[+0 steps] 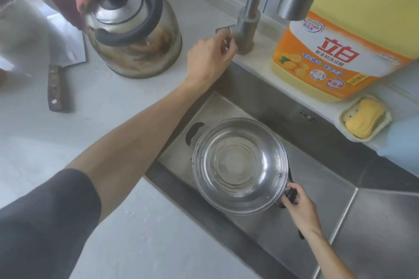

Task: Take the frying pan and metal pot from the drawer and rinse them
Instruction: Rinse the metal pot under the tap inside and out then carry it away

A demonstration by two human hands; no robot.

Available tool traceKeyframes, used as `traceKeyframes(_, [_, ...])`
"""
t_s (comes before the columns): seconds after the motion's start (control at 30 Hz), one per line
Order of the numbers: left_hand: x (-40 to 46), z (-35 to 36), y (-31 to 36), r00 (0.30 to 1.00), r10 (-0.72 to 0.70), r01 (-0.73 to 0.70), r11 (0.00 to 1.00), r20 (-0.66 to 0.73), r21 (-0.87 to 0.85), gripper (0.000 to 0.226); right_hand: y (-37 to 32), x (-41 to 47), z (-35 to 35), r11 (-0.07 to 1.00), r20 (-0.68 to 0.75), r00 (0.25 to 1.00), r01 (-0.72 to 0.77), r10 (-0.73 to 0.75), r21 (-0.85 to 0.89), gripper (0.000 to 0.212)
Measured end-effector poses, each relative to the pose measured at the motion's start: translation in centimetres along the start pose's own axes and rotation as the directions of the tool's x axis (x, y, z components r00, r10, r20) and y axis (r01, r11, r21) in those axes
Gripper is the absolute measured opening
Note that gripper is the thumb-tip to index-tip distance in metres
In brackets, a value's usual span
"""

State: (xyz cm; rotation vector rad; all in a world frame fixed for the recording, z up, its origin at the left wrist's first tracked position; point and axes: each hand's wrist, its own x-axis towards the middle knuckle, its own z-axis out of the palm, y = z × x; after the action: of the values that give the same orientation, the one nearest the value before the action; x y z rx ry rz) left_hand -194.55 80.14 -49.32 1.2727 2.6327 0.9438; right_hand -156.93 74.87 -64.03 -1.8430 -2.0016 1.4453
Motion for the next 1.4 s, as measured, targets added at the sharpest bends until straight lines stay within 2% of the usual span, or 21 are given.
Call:
traceKeyframes(0.1, [0.0,0.0,-0.9,1.000,-0.026,0.025,0.998,-0.012,-0.052,0.025,0.5,0.2,0.0,1.000,0.010,1.000,-0.004,0.004,0.021,0.033])
traceKeyframes(0.17, [-0.4,-0.1,-1.6,0.996,-0.084,0.087,0.981,0.024,-0.172,0.027,0.7,0.3,0.1,0.999,0.019,1.000,-0.009,0.009,0.035,0.035])
traceKeyframes(0.23, [-1.4,-0.2,-2.0,0.994,-0.085,0.100,0.967,0.072,-0.232,0.036,0.8,0.4,0.1,0.999,0.025,1.000,-0.010,0.009,0.046,0.035])
traceKeyframes(0.3, [-3.5,-0.4,-2.4,0.992,-0.047,0.069,0.980,0.120,-0.188,0.048,0.9,0.5,0.1,0.997,0.034,0.999,-0.019,0.017,0.069,0.035])
traceKeyframes(0.4, [-8.0,-0.4,-5.2,0.956,0.028,-0.022,0.999,0.291,-0.026,0.036,1.0,0.7,0.1,0.993,0.038,0.999,-0.029,0.025,0.112,0.033])
traceKeyframes(0.43, [-9.4,-0.2,-6.6,0.915,0.036,-0.072,0.995,0.401,0.075,0.030,1.2,0.8,0.1,0.992,0.038,0.999,-0.037,0.032,0.123,0.032])
traceKeyframes(0.5, [-11.2,0.5,-9.0,0.785,-0.043,-0.123,0.967,0.618,0.223,0.027,1.4,0.9,0.1,0.989,0.041,0.998,-0.052,0.047,0.135,0.033])
traceKeyframes(0.57, [-12.0,1.4,-10.6,0.646,-0.136,-0.062,0.971,0.751,0.229,0.029,1.4,0.8,0.1,0.989,0.040,0.997,-0.070,0.065,0.131,0.033])
traceKeyframes(0.63, [-12.2,2.0,-11.4,0.563,-0.132,0.044,0.991,0.816,0.130,0.023,1.4,0.8,0.1,0.988,0.033,0.996,-0.081,0.077,0.129,0.033])
traceKeyframes(0.67, [-12.2,2.2,-11.6,0.556,-0.110,0.080,0.994,0.824,0.079,0.018,1.5,0.9,0.2,0.987,0.033,0.996,-0.089,0.085,0.136,0.032])
traceKeyframes(0.8, [-11.6,1.4,-10.1,0.616,-0.064,0.084,0.996,0.785,0.016,0.018,1.9,1.3,0.3,0.981,0.068,0.987,-0.153,0.145,0.121,0.033])
traceKeyframes(0.93, [-11.0,-1.9,-6.8,0.737,-0.025,0.001,0.999,0.676,0.036,0.018,0.7,0.6,0.2,0.969,0.222,0.962,-0.195,0.160,0.149,0.031])
traceKeyframes(1.03, [-10.8,-5.3,-5.9,0.768,-0.041,0.018,0.999,0.639,0.042,0.017,-1.1,0.5,-1.2,0.972,0.315,0.939,-0.188,0.136,0.143,0.032])
traceKeyframes(1.13, [-11.3,-8.0,-7.0,0.696,-0.103,0.038,0.994,0.711,0.107,0.010,-4.7,0.8,-4.4,0.990,0.297,0.952,-0.104,0.072,0.093,0.026])
traceKeyframes(1.23, [-12.7,-8.7,-8.9,0.575,-0.189,0.099,0.982,0.796,0.162,0.008,-9.8,0.6,-7.8,0.997,0.187,0.981,0.044,-0.055,0.063,0.026])
traceKeyframes(1.3, [-13.7,-8.2,-9.7,0.519,-0.193,0.100,0.981,0.832,0.166,0.006,-12.9,0.1,-9.6,0.987,0.127,0.981,0.154,-0.147,-0.044,0.030])
traceKeyframes(1.37, [-14.5,-7.6,-9.9,0.505,-0.170,0.108,0.985,0.846,0.134,0.007,-14.9,-0.6,-10.7,0.963,0.077,0.964,0.259,-0.253,-0.076,0.031])
traceKeyframes(1.4, [-14.9,-7.3,-10.0,0.520,-0.158,0.120,0.986,0.839,0.111,0.007,-15.5,-0.9,-11.0,0.951,0.050,0.952,0.304,-0.301,-0.051,0.032])
